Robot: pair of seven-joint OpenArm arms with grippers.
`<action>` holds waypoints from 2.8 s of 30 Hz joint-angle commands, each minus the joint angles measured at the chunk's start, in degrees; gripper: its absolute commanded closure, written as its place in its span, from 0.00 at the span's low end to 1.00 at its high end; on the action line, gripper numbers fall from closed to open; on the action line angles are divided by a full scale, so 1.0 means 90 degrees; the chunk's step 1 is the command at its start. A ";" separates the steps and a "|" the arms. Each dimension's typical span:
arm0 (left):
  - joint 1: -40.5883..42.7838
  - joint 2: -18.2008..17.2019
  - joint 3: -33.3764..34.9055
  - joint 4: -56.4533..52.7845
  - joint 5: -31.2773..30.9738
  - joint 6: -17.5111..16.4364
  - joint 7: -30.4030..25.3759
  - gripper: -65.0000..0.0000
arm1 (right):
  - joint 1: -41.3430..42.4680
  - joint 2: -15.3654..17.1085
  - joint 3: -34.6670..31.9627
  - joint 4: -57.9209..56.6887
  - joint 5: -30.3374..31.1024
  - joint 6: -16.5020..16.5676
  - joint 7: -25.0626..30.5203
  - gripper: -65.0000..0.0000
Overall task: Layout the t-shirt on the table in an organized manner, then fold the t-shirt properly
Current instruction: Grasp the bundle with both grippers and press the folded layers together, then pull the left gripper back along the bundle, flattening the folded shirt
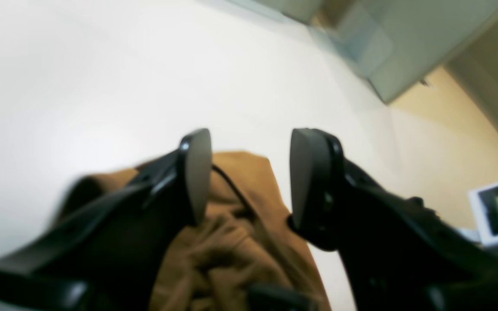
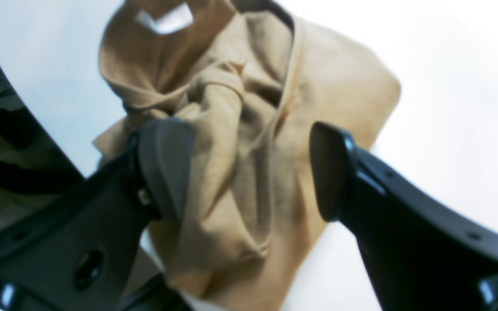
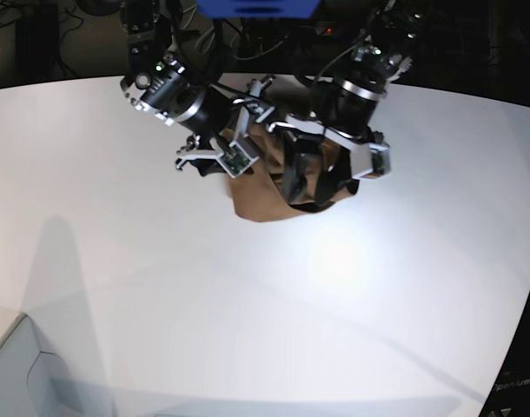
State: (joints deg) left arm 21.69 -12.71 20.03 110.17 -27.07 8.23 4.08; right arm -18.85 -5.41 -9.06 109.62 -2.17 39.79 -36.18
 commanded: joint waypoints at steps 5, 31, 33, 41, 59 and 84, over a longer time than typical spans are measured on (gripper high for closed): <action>-0.0120 -0.0058 -0.0297 -0.0495 -0.0025 -0.0011 -0.0165 0.56 | -0.0040 -0.0019 0.0005 0.0122 0.0110 0.0023 0.0138 0.33; -0.1155 0.0001 -0.1185 -0.2292 -0.0045 -0.0030 -0.0175 0.56 | -0.0411 0.0967 -0.1968 0.0093 0.0080 0.0023 0.0138 0.33; -0.1018 -0.0048 -0.1195 -0.1951 -0.0045 -0.0030 -0.0175 0.56 | -0.0421 0.0967 -0.1772 0.0113 0.0080 0.0023 0.0147 0.33; -0.0266 -0.0058 -0.1625 -0.0349 -0.0582 -0.0030 -0.0165 0.56 | -0.0421 0.0958 -0.0952 0.0415 0.0100 0.0023 0.0147 0.33; 0.1189 -0.0058 -0.1352 -0.0788 -0.0875 -0.0069 -0.0165 0.05 | -0.0137 0.0899 0.0699 0.0357 0.0110 0.0023 0.0138 0.33; -0.0989 -0.0058 -0.0150 -0.3289 -0.0914 -0.0069 -0.0038 1.00 | -0.0098 0.0743 0.1510 0.0357 0.0100 0.0023 0.0128 0.33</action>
State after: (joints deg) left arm 12.99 -13.08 18.74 80.60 -35.27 6.15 0.80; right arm -19.99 1.21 4.45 111.85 -2.13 39.83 -36.23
